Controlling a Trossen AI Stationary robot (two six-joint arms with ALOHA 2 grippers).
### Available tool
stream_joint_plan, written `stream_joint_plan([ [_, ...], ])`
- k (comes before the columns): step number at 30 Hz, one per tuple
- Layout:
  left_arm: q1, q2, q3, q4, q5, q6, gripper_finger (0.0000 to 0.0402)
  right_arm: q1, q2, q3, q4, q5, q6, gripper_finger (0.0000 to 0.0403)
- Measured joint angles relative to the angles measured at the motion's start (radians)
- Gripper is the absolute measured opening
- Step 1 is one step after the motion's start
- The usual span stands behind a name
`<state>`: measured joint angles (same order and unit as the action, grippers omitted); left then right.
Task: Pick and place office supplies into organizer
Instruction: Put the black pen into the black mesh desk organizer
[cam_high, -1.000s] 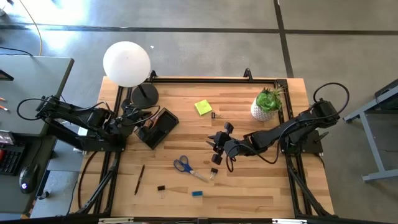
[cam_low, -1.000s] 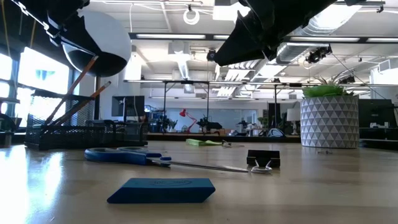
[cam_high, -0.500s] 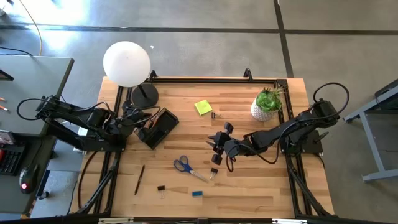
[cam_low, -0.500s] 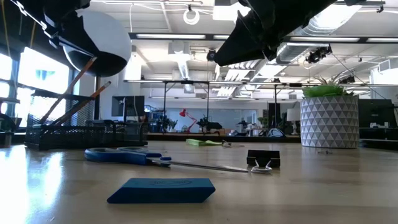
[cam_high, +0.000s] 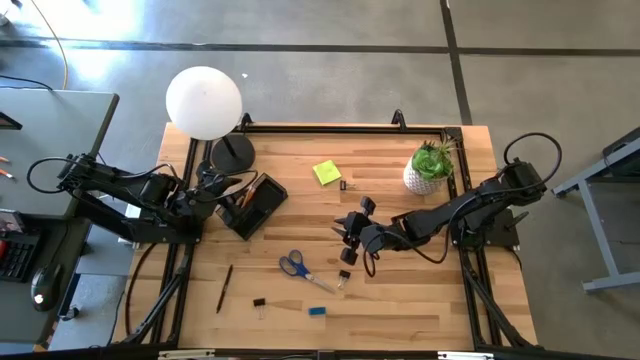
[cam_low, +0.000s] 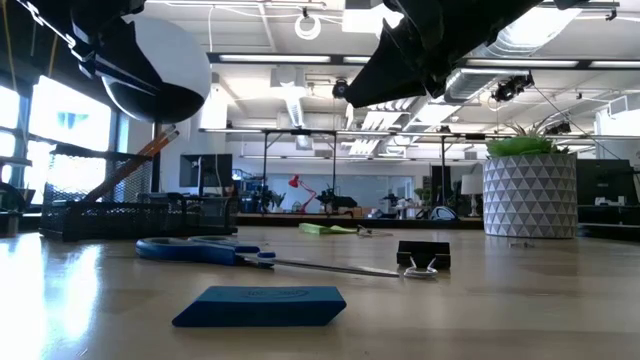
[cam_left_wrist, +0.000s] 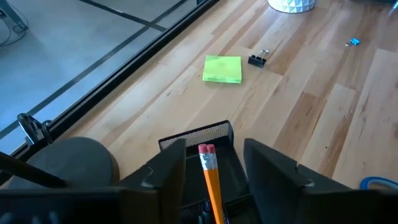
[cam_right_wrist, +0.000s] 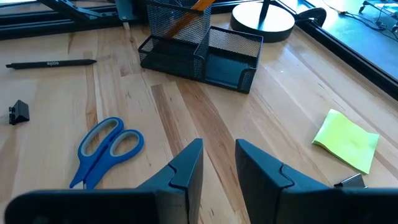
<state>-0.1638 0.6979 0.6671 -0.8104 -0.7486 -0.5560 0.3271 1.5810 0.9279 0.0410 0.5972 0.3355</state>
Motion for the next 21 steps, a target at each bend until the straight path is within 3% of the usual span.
stream_joint_plan([
  [5,0.000,0.000,0.000,0.020,-0.002,0.012,0.0158,0.000,0.000,0.000,0.000,0.000,0.000,0.0087],
  [12,0.000,0.000,0.000,0.187,0.063,0.127,0.0159,0.000,0.000,0.000,0.000,0.000,0.000,0.0087],
  [21,0.000,0.000,0.000,0.194,0.120,0.133,0.0159,0.001,0.000,0.000,0.000,0.000,0.022,0.0087],
])
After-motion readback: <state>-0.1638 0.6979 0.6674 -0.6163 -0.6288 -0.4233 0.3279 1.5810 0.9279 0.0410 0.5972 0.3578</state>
